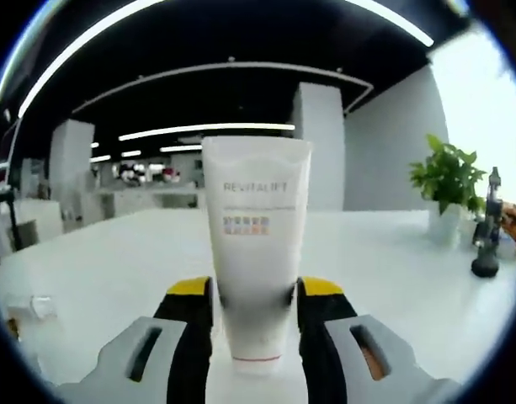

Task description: Arrange the skincare products in the storage area until every visible bottle or jar stands upright without overlapping.

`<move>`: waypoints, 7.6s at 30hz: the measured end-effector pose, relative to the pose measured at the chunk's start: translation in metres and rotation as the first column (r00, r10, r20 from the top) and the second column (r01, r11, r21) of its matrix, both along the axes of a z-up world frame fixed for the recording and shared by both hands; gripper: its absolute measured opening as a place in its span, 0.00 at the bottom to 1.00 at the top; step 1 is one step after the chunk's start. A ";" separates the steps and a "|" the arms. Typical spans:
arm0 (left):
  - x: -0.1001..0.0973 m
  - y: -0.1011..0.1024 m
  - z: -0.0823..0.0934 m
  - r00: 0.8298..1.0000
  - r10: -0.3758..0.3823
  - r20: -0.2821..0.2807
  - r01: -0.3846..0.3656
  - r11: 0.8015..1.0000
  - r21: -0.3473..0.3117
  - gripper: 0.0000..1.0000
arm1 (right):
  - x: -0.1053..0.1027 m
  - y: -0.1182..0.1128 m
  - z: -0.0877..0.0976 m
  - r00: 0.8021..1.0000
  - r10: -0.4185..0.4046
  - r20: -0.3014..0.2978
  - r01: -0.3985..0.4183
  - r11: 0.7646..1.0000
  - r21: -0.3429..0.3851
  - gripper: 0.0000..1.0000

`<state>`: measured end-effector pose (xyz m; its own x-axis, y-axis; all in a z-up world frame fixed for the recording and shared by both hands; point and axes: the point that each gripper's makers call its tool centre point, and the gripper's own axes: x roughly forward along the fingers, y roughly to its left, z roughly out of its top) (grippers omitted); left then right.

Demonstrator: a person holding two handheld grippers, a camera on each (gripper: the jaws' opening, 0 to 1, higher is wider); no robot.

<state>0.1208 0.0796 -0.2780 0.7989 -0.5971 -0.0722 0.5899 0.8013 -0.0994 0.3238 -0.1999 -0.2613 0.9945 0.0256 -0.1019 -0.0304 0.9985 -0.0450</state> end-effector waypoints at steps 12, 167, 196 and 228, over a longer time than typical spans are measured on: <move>-0.001 0.001 -0.005 1.000 0.006 -0.013 -0.006 1.000 0.001 1.00 | -0.007 0.003 0.004 1.000 0.023 0.021 -0.024 0.998 0.056 0.61; -0.039 0.010 -0.007 1.000 -0.003 -0.012 0.003 0.997 -0.073 0.90 | -0.143 0.222 0.034 0.574 0.811 -0.115 -0.816 0.579 0.011 0.20; 0.002 -0.098 0.015 0.988 -0.151 -0.015 0.146 0.971 -0.190 0.77 | -0.170 0.245 0.070 0.555 0.831 0.044 -0.830 0.556 -0.033 0.20; 0.010 -0.071 -0.002 0.999 -0.037 0.037 0.033 0.994 0.102 0.19 | -0.184 0.233 0.049 0.538 0.842 0.041 -0.842 0.539 -0.013 0.20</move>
<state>0.1313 0.0083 -0.2795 0.7809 -0.6161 -0.1029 0.6198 0.7848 0.0048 0.1400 0.0331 -0.2125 0.5169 0.8539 -0.0611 -0.8558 0.5138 -0.0596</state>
